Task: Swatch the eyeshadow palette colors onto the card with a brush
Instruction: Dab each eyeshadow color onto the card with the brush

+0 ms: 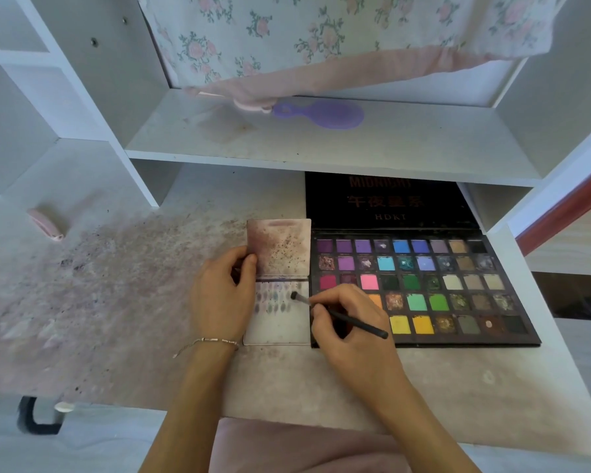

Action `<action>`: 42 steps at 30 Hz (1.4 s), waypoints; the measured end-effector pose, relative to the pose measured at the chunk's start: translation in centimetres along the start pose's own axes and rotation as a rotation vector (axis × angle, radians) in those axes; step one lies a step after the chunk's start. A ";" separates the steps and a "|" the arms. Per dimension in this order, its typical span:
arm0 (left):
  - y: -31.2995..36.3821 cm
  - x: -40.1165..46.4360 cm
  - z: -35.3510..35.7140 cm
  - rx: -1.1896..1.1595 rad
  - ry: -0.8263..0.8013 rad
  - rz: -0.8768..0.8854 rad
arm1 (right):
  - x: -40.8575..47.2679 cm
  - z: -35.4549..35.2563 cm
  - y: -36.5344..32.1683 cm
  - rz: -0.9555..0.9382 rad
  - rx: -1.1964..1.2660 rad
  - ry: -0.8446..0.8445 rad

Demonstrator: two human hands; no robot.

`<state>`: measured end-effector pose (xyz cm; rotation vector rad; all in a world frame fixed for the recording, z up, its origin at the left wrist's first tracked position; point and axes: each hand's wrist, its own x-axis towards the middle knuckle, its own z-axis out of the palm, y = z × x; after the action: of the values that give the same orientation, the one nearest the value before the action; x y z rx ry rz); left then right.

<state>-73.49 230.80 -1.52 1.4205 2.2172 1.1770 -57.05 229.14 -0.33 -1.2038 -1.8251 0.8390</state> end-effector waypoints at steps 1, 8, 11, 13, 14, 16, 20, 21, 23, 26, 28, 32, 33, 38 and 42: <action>0.0 0.0 0.0 -0.001 0.000 0.002 | 0.0 -0.1 0.0 0.004 0.046 0.036; 0.3 0.0 -0.1 -0.036 -0.009 -0.017 | 0.1 -0.5 -0.1 -0.036 0.209 0.178; 0.4 0.0 -0.2 -0.038 -0.012 -0.017 | -0.1 -0.8 0.1 -0.052 0.210 0.167; 0.3 0.0 -0.2 -0.037 -0.022 -0.019 | -0.4 -1.2 0.4 -0.054 0.184 0.178; 0.3 0.0 -0.2 -0.036 -0.022 -0.017 | -0.5 -1.6 0.5 -0.047 0.173 0.194; 0.2 0.0 -0.1 -0.037 -0.017 -0.018 | -0.7 -2.5 0.9 -0.034 0.134 0.252; 0.1 0.0 0.0 -0.028 -0.011 -0.022 | -1.0 -4.9 2.1 0.029 0.034 0.367; 0.1 0.1 0.1 -0.028 -0.009 -0.021 | -1.2 -5.5 2.5 0.057 0.022 0.385; 0.1 0.1 0.1 -0.026 -0.005 -0.022 | -1.4 -6.6 3.2 0.124 0.033 0.426; 0.0 0.0 0.1 -0.022 -0.006 -0.014 | -1.5 -8.1 4.0 0.168 0.053 0.527; 0.0 0.0 0.1 -0.030 -0.010 -0.010 | -1.4 -8.9 4.4 0.179 0.022 0.595; 0.1 0.0 0.0 -0.029 -0.005 -0.002 | -1.0 -10.0 5.4 0.242 0.004 0.681; 0.2 0.0 0.0 -0.023 0.000 0.001 | -1.0 -10.1 5.5 0.255 -0.001 0.686; 0.3 -0.1 -0.1 -0.011 0.005 0.010 | -0.9 -10.1 5.9 0.280 -0.036 0.667; 0.4 -0.1 -0.1 0.001 -0.010 0.019 | -0.9 -10.2 6.1 0.302 -0.081 0.613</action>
<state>-73.29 230.71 -1.19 1.4481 2.2021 1.1730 -45.40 231.39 -0.80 -1.6021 -1.2062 0.4747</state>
